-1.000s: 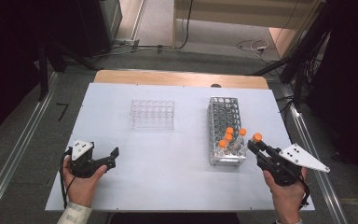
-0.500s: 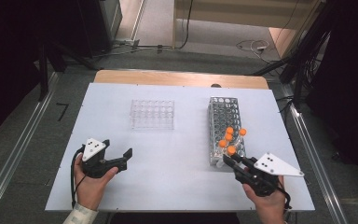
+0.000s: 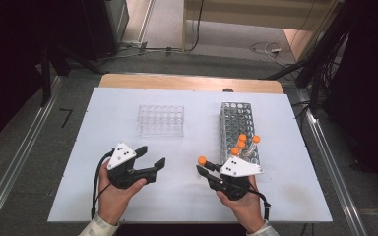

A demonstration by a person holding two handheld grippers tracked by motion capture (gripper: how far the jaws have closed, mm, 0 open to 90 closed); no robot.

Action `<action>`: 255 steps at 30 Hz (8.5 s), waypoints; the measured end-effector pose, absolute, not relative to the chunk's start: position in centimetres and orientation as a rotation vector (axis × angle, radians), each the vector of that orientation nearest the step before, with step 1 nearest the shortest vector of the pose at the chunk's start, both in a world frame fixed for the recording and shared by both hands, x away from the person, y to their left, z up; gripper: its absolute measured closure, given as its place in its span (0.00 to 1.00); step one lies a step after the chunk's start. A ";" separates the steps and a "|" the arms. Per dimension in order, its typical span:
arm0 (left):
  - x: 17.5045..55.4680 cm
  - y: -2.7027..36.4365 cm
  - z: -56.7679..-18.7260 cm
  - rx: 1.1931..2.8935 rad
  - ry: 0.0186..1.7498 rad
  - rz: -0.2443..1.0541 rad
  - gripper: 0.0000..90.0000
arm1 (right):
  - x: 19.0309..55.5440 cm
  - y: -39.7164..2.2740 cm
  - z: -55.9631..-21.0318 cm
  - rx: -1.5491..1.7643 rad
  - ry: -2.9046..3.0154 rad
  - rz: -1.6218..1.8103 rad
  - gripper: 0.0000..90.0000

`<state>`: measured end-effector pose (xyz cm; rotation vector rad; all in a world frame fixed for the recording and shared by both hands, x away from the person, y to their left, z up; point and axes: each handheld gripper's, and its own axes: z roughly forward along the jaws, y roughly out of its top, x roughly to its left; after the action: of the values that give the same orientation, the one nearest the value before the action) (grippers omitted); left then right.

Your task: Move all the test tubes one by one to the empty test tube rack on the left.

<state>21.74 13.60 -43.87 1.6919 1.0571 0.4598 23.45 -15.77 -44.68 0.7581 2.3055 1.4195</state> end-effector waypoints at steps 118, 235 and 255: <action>36.2 10.2 -42.0 1.735 1.115 0.641 0.76 | 20.5 -23.6 -45.1 0.953 2.227 1.472 0.43; 25.0 11.2 -43.0 1.677 0.998 0.446 0.18 | 24.6 -16.1 -44.6 0.811 2.257 1.392 0.80; 24.5 9.6 -43.2 1.719 0.919 0.418 0.25 | 26.0 -11.3 -46.0 0.781 2.319 1.383 0.80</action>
<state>24.45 9.56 -43.24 1.7188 0.9193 0.4177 26.03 -11.33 -46.01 0.7813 2.3187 1.3826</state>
